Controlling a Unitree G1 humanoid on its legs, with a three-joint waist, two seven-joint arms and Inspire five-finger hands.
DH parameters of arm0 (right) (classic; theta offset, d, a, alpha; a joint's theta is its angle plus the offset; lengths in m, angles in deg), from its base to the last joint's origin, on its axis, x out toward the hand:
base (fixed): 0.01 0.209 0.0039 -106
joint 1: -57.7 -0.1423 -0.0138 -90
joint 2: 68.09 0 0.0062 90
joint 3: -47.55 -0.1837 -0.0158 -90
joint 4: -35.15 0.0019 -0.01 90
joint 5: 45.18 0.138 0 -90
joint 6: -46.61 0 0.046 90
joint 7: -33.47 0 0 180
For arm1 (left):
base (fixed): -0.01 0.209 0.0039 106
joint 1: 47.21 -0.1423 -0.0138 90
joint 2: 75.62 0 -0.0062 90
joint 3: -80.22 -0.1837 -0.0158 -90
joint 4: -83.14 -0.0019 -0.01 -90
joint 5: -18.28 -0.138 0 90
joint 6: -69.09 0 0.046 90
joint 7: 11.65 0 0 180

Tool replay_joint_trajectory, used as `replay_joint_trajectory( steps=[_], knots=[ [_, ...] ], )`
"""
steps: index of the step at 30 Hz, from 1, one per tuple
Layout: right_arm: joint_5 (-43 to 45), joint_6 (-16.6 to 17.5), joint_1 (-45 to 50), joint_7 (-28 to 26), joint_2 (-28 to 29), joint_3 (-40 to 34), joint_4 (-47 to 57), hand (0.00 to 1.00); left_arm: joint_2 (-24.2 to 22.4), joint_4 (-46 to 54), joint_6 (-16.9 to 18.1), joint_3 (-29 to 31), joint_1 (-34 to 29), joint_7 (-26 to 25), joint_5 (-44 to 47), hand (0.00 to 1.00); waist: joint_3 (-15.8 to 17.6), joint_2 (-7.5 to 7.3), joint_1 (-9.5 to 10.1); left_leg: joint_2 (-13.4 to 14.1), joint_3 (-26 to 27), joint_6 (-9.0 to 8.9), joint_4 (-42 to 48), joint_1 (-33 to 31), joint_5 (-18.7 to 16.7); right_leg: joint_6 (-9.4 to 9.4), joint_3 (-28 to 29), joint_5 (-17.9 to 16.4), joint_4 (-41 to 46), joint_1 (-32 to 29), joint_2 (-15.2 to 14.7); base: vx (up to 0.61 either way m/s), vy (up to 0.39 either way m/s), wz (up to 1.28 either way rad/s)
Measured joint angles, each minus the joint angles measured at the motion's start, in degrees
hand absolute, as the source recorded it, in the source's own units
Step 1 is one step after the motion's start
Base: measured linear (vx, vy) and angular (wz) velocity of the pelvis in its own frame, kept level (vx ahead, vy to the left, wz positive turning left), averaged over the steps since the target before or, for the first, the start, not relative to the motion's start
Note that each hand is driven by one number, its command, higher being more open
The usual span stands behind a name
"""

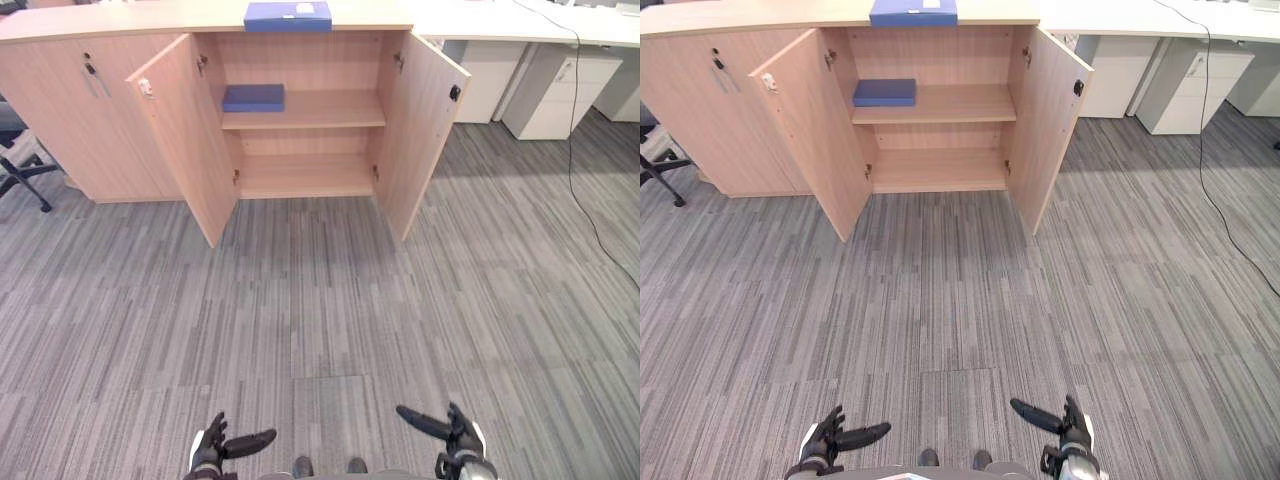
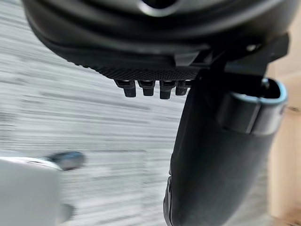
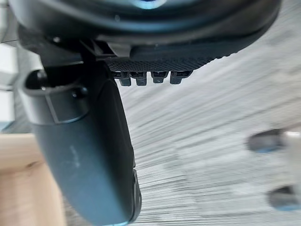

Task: Walk over to the cabinet, pick up the folder, carry it to the office cabinet, place the folder inside the office cabinet, then close the office cabinet door

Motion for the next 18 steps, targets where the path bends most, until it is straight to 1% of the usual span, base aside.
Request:
replay_joint_trajectory(
  steps=[5,7,11,13,15,17,18],
  knots=[
    [-4.91,0.19,-0.89,-0.63,0.02,-0.11,0.70,1.00,0.01,1.90,0.68,0.02,0.10,0.14,0.01,1.00,0.50,0.06,-0.04,-0.06,0.02,-0.77,-0.74,0.88,-0.49,0.03,-0.18,0.02,-1.22,1.17,-0.04,0.08,0.006,0.01],
    [-5.98,0.17,-0.88,-0.82,0.01,-0.11,1.47,1.00,0.01,3.56,0.67,0.04,-0.48,0.16,0.00,1.00,1.38,0.03,-0.05,-0.06,-0.07,-0.90,-0.83,1.00,-0.58,0.03,-0.32,0.02,-1.44,1.38,-0.05,0.05,-0.013,0.03],
    [-6.43,0.16,-0.93,-0.87,-0.06,-0.13,1.77,1.00,-0.02,5.06,0.70,0.20,-0.93,0.17,-0.01,1.00,1.95,0.09,-0.08,-0.06,-0.36,-1.33,-0.72,0.55,-0.94,0.03,-0.59,0.01,-1.47,1.08,-0.07,0.01,-0.007,0.02],
    [-6.44,0.15,-1.37,-0.85,-0.22,-0.15,1.77,1.00,-0.10,6.39,0.75,0.70,-1.28,0.11,0.02,1.00,2.16,0.09,0.00,-0.07,-0.22,-0.99,0.27,-0.63,-1.60,0.05,-0.46,0.00,-1.47,0.25,-0.15,-0.01,0.003,-0.04],
    [-6.44,0.08,-2.93,-0.86,-0.67,-0.35,1.74,1.00,-0.40,8.15,0.74,2.64,-1.74,-0.05,0.05,1.00,2.99,0.25,0.16,0.15,0.86,-0.68,4.67,-3.88,-4.34,0.17,0.49,-0.13,-1.26,-1.28,-0.30,-0.01,0.020,-0.19],
    [-6.44,-0.12,-4.06,-0.77,-1.29,-1.32,1.74,1.00,-0.61,9.35,0.71,3.38,-1.83,-0.15,0.64,1.00,3.69,0.89,0.17,0.47,1.21,-0.20,8.14,-6.38,-6.53,0.91,0.70,-1.31,0.82,-3.16,-0.31,-0.01,0.035,-0.12],
    [-6.44,-0.20,-4.37,-0.70,-2.10,-1.64,1.74,1.00,-0.95,10.89,0.71,4.07,-2.41,-0.24,0.74,1.00,4.01,1.26,0.19,0.49,1.33,0.50,10.43,-7.71,-8.12,1.61,0.72,-3.73,4.37,-5.13,-0.50,0.03,0.055,-0.01]
  ],
)
